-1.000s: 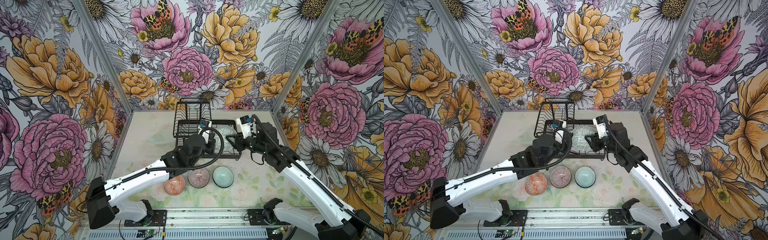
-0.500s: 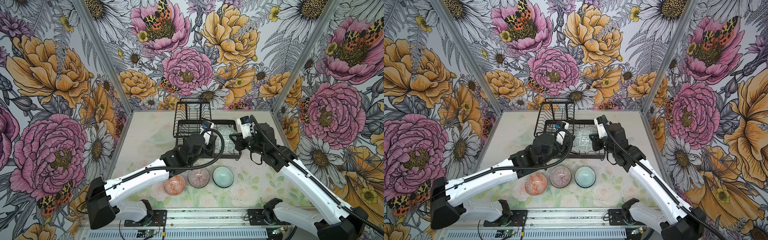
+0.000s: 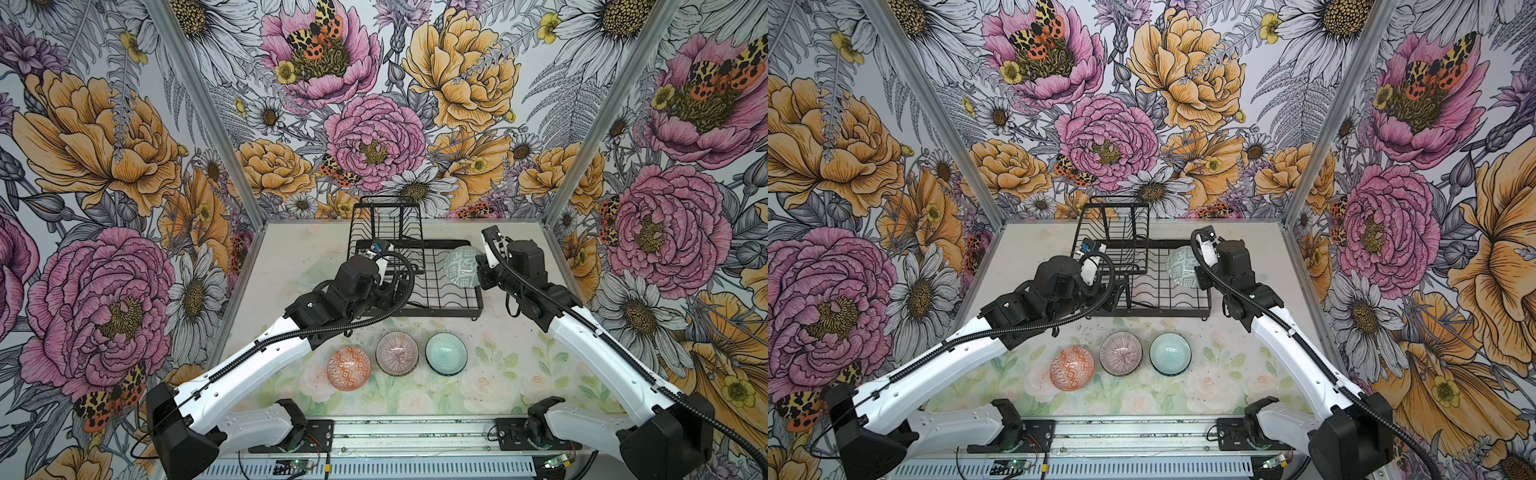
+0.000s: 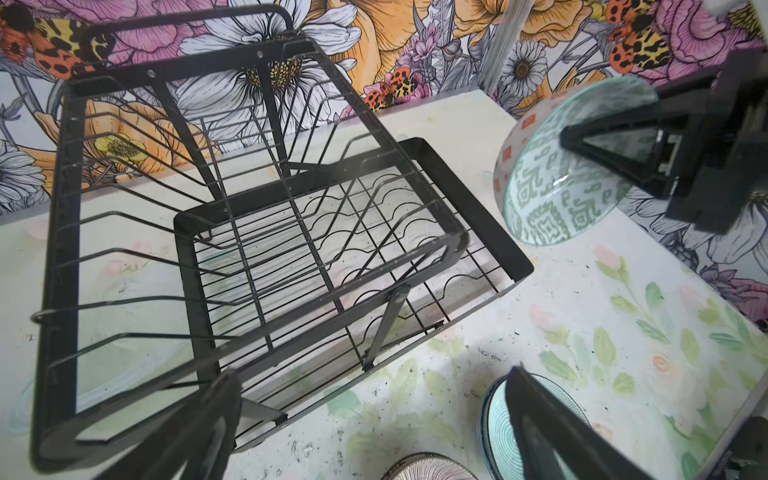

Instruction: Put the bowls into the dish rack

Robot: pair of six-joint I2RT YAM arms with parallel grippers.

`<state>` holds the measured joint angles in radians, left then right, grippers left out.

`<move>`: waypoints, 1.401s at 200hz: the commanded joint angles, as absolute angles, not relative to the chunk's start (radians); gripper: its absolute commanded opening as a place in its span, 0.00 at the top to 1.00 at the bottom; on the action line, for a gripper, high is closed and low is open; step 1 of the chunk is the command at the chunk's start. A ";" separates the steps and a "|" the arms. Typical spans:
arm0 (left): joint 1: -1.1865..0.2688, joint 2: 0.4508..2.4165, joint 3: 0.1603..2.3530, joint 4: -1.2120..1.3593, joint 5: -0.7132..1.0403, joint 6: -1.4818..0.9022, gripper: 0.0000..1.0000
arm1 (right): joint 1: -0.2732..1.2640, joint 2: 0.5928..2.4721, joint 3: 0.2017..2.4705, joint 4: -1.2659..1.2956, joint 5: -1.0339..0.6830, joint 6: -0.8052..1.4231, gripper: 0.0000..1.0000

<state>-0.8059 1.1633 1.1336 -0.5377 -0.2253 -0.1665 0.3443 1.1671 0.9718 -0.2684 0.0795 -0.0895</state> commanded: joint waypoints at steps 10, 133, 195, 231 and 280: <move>-0.775 1.165 1.115 -0.547 -0.188 -0.157 0.01 | 0.334 1.234 0.871 0.166 0.177 -0.354 1.00; -0.757 1.081 1.046 -0.486 -0.149 -0.232 0.01 | 0.313 1.727 0.875 0.897 0.132 -0.957 1.00; -0.759 1.077 1.050 -0.492 -0.144 -0.243 0.01 | 0.359 1.917 0.994 1.003 0.147 -1.059 1.00; -0.760 1.068 1.039 -0.492 -0.145 -0.252 0.01 | 0.365 1.994 1.068 0.992 0.108 -1.063 1.00; -0.756 1.068 1.045 -0.500 -0.141 -0.246 0.01 | 0.397 2.057 1.138 0.946 0.063 -1.062 1.00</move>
